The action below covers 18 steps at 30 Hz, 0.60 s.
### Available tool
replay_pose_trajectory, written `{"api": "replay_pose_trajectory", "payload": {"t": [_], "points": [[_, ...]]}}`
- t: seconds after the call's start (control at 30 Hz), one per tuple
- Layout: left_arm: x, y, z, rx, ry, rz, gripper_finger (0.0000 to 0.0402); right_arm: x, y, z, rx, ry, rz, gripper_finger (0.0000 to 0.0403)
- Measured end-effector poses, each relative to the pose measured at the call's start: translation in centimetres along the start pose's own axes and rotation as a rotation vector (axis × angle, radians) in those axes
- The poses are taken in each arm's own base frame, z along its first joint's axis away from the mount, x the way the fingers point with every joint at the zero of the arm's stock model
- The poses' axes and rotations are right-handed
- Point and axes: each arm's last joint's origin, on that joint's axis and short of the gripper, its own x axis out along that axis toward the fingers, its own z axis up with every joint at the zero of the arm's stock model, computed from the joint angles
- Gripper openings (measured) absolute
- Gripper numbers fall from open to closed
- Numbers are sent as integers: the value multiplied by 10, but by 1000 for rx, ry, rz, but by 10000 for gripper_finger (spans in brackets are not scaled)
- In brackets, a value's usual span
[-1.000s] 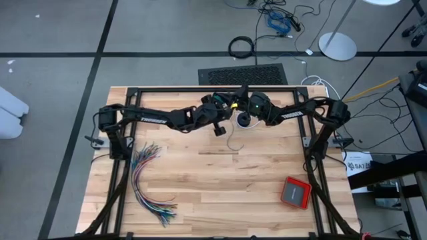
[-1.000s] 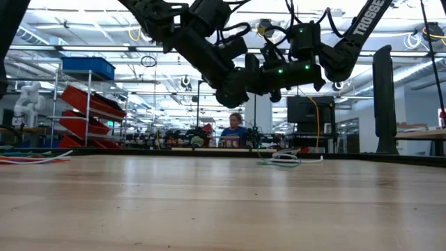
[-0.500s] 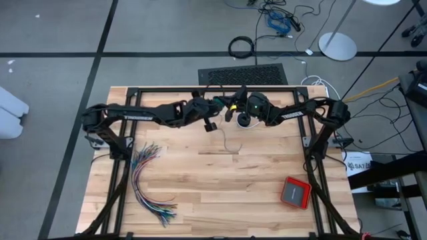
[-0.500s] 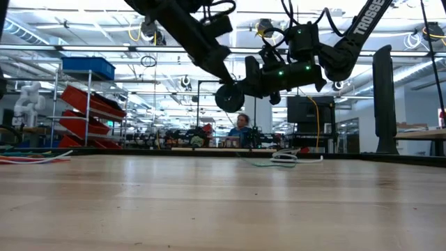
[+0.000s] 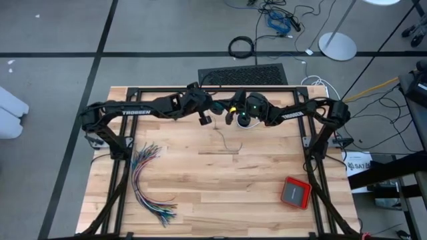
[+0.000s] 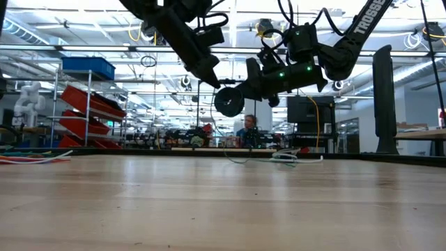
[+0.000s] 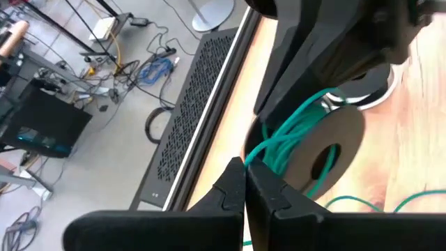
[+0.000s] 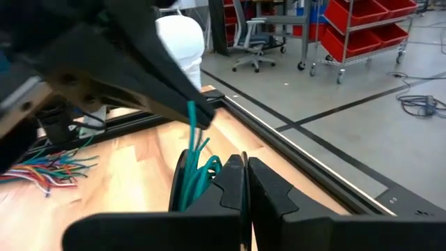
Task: Coil cords
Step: Coil the green wire onto the spool
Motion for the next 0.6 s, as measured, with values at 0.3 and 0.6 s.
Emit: {"api": "replay_pose_trajectory", "payload": {"t": [0.3,0.6], "points": [[7,13,-10,-5,14,-88,0,-4,3,12,-22,-51,55,0],[13,31,-17,-53,-33,-217,64,-11,8,28,-29,-112,125,0]]}}
